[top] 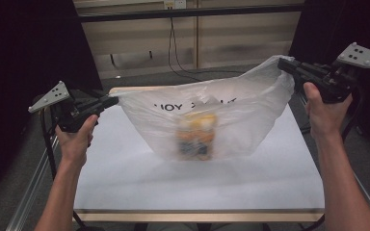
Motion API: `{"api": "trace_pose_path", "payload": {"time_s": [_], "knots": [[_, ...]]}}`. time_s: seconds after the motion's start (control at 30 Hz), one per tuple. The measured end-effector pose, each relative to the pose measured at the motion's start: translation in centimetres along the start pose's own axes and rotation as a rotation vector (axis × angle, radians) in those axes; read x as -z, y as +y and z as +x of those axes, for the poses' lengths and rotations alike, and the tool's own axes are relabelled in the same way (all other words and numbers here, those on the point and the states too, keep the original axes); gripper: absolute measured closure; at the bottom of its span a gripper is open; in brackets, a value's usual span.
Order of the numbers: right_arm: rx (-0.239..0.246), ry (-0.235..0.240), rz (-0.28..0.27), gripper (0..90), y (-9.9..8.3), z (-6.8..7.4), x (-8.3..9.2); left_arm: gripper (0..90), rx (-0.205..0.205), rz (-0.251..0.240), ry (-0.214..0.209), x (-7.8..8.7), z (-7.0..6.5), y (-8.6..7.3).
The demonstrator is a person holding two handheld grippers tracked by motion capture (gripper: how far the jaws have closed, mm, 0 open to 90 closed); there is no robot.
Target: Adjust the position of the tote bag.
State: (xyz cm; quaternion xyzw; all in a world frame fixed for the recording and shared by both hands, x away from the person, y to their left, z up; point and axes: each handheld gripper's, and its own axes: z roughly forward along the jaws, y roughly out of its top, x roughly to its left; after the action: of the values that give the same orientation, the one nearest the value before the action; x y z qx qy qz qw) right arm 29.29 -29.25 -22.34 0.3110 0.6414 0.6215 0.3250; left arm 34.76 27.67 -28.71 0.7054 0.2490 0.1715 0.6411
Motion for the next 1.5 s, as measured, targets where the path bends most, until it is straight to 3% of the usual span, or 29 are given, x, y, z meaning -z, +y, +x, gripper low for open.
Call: {"api": "trace_pose_path", "payload": {"time_s": [0.23,0.3,0.47,0.5,0.87,1.13,1.5], "knots": [[-0.014,0.014,0.053,90.0,-1.2,-0.5,-0.8,89.8,0.016,0.031,-0.004,-0.4,0.6,-0.8],[-0.008,0.013,0.078,90.0,-1.6,-0.5,-1.0,89.7,0.005,0.063,0.014,-0.5,0.7,-1.0],[-0.007,0.029,0.122,90.0,-2.7,-0.4,-1.4,89.7,0.007,0.106,-0.013,-1.0,1.0,-1.6],[-0.003,0.033,0.135,90.0,-2.9,-0.4,-1.5,89.7,0.003,0.123,0.002,-1.0,1.0,-1.6],[0.038,0.023,0.241,90.0,-4.6,0.2,-2.2,89.6,-0.027,0.218,-0.024,-1.5,1.1,-2.6],[0.030,0.024,0.268,89.9,-6.0,0.0,-2.8,89.7,-0.017,0.217,-0.018,-1.6,1.4,-3.7],[0.006,0.021,0.302,89.9,-8.2,-0.1,-3.5,89.7,0.008,0.253,-0.005,-1.5,1.9,-5.3]]}}
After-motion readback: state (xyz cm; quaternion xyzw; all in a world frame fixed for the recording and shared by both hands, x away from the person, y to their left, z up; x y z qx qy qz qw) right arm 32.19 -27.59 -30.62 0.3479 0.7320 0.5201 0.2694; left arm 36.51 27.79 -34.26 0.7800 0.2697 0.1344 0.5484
